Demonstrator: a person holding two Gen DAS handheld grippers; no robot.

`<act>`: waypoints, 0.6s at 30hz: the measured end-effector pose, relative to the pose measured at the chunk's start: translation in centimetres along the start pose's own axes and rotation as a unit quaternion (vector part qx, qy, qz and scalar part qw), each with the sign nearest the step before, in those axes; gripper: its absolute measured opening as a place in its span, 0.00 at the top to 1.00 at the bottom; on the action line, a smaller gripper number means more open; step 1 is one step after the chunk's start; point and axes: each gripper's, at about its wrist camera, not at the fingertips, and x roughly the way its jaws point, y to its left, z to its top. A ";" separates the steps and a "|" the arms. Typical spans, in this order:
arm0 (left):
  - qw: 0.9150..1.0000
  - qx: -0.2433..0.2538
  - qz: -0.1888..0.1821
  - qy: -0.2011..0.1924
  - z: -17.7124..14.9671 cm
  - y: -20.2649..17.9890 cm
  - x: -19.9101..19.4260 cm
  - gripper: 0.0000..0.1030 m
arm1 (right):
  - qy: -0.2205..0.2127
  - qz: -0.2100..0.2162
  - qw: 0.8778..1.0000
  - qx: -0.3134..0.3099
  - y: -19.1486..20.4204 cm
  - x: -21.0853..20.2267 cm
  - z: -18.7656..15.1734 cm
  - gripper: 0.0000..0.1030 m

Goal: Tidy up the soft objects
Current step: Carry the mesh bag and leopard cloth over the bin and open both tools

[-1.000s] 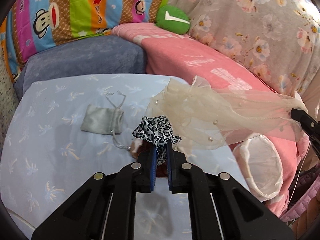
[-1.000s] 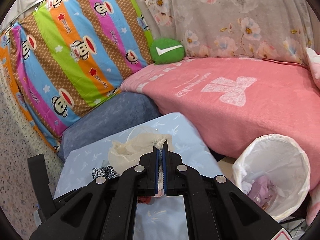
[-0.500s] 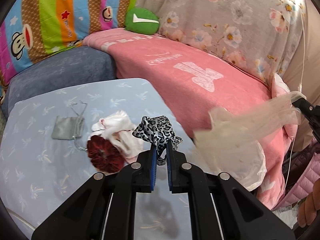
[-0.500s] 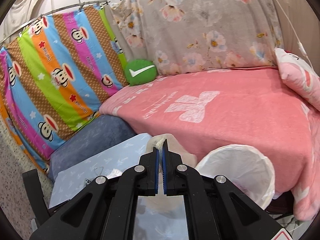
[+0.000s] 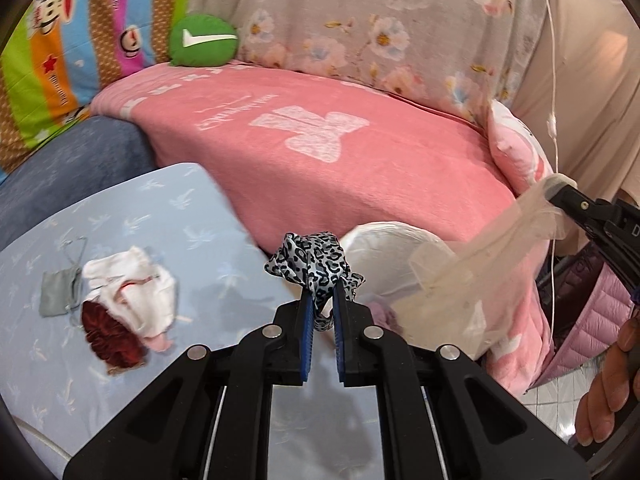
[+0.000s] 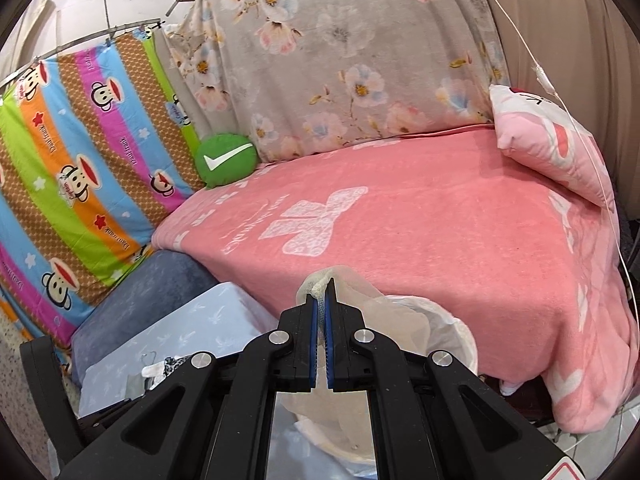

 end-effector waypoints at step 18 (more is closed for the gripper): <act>0.999 0.041 -0.030 0.017 1.1 -4.2 3.6 0.47 | 0.050 -0.027 0.998 0.019 -3.3 3.6 -1.3 0.72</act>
